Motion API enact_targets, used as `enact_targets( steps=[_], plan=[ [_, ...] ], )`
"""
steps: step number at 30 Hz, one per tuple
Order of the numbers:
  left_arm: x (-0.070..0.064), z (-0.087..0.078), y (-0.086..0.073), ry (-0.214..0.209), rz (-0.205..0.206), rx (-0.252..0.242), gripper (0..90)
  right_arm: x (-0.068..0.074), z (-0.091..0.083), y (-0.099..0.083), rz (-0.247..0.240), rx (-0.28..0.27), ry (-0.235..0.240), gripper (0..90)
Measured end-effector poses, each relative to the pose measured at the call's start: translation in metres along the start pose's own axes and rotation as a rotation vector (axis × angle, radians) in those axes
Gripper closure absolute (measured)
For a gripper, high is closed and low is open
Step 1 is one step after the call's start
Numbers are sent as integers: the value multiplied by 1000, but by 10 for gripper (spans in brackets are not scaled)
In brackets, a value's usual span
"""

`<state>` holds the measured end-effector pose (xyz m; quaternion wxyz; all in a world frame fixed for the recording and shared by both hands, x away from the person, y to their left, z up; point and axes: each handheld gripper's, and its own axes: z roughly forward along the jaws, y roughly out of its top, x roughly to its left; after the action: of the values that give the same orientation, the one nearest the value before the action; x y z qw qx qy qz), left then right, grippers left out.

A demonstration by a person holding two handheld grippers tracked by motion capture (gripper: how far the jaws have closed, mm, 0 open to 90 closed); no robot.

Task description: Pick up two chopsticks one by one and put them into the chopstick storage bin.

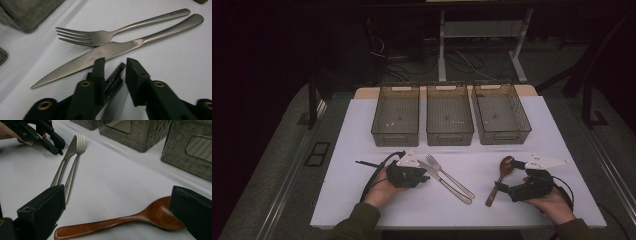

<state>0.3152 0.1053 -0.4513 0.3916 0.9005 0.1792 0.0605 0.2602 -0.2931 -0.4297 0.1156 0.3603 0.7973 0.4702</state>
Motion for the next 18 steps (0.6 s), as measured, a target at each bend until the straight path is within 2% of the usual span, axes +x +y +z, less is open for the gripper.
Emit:
enact_targets(
  steps=[5,8,10,11,12,13,15,18],
  plan=[
    [0,-8,1,-15,6,-27,591,0,-1,0,-2,0,1,1],
    [3,-21,1,2,20,-25,581,-1,-1,0,-2,0,1,1],
    [8,-30,-1,17,18,-26,574,-1,-1,0,0,1,3,1],
    [14,-41,-5,35,16,-19,573,-1,-1,0,-1,0,4,1],
    [14,-41,-5,35,16,-19,572,-1,-1,0,-2,-1,4,1],
    [20,-50,-11,46,11,-10,572,-1,-1,0,-1,1,5,1],
    [23,-55,-15,48,12,-3,562,-1,-1,0,1,1,6,1],
    [37,-65,-29,51,9,21,561,-1,0,0,4,1,7,1]
  ],
)
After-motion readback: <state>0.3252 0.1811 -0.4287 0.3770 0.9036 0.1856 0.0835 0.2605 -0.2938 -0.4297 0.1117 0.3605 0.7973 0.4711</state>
